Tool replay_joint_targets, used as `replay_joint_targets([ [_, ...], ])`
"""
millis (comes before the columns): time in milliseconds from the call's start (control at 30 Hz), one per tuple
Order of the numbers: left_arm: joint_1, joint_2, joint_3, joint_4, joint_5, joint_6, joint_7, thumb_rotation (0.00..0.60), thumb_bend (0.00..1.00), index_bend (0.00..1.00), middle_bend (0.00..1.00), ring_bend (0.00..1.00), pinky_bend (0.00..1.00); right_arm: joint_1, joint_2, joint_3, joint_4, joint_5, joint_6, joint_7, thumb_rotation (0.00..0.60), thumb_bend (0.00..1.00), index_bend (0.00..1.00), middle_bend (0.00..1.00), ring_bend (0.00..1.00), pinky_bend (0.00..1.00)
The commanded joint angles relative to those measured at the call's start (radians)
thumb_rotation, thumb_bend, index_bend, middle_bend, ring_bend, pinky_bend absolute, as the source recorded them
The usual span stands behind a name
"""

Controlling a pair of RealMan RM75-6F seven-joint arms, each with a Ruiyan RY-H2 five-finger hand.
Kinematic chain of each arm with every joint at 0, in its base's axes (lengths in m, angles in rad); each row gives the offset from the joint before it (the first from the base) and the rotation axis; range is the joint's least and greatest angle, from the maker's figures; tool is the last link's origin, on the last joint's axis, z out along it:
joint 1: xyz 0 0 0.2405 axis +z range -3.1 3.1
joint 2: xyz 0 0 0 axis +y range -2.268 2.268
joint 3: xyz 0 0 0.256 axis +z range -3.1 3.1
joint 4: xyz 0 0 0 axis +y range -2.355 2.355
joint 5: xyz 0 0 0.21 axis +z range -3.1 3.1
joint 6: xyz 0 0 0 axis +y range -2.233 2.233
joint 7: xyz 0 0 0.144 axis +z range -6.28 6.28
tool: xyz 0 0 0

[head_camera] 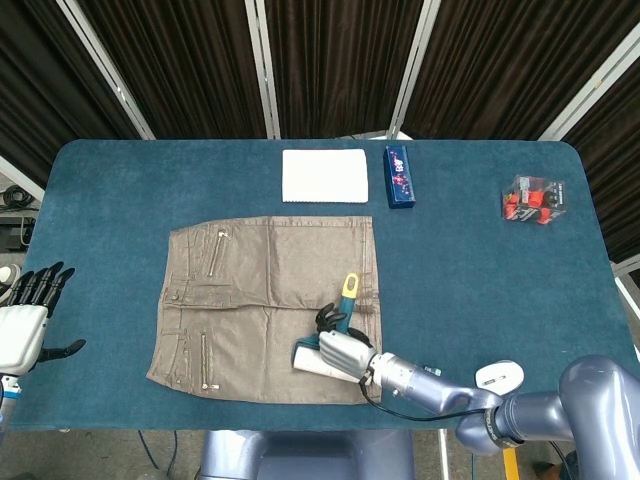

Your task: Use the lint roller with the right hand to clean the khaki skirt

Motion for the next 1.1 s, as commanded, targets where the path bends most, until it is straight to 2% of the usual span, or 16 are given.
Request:
replay_joint_targets([
  [33, -0.001, 0.000, -0.001, 0.002, -0.002, -0.002, 0.000, 0.600, 0.00, 0.00, 0.00, 0.00, 0.00, -0.004, -0.008, 0.017, 0.031, -0.002, -0.002, 0.010, 0.600, 0.63, 0.58, 0.62, 0.55, 0.39],
  [200, -0.002, -0.002, -0.001, 0.006, -0.004, -0.005, -0.001, 0.600, 0.00, 0.00, 0.00, 0.00, 0.00, -0.009, -0.039, 0.078, 0.155, 0.022, 0.022, 0.039, 0.600, 0.63, 0.58, 0.62, 0.55, 0.39],
  [333, -0.003, -0.002, -0.002, 0.005, -0.006, -0.008, -0.003, 0.600, 0.00, 0.00, 0.00, 0.00, 0.00, -0.006, -0.071, 0.128, 0.300, 0.052, 0.023, 0.085, 0.600, 0.63, 0.58, 0.62, 0.55, 0.39],
  [467, -0.004, -0.001, 0.000, 0.001, -0.001, -0.006, -0.002, 0.600, 0.00, 0.00, 0.00, 0.00, 0.00, -0.005, -0.102, 0.154, 0.434, 0.072, 0.012, 0.126, 0.600, 0.63, 0.58, 0.62, 0.55, 0.39],
  [667, -0.005, -0.002, -0.001, 0.001, -0.006, -0.011, -0.001, 0.600, 0.00, 0.00, 0.00, 0.00, 0.00, -0.014, -0.141, 0.183, 0.579, 0.115, -0.007, 0.162, 0.600, 0.63, 0.58, 0.62, 0.55, 0.39],
  [867, -0.007, -0.004, -0.001, 0.002, -0.010, -0.016, 0.005, 0.600, 0.00, 0.00, 0.00, 0.00, 0.00, -0.025, -0.150, 0.215, 0.643, 0.165, -0.018, 0.185, 0.600, 0.63, 0.58, 0.62, 0.55, 0.39],
  [1100, -0.006, -0.005, 0.001, 0.000, -0.006, -0.013, 0.007, 0.600, 0.00, 0.00, 0.00, 0.00, 0.00, -0.064, -0.138, 0.260, 0.672, 0.284, -0.051, 0.187, 0.600, 0.63, 0.58, 0.62, 0.55, 0.39],
])
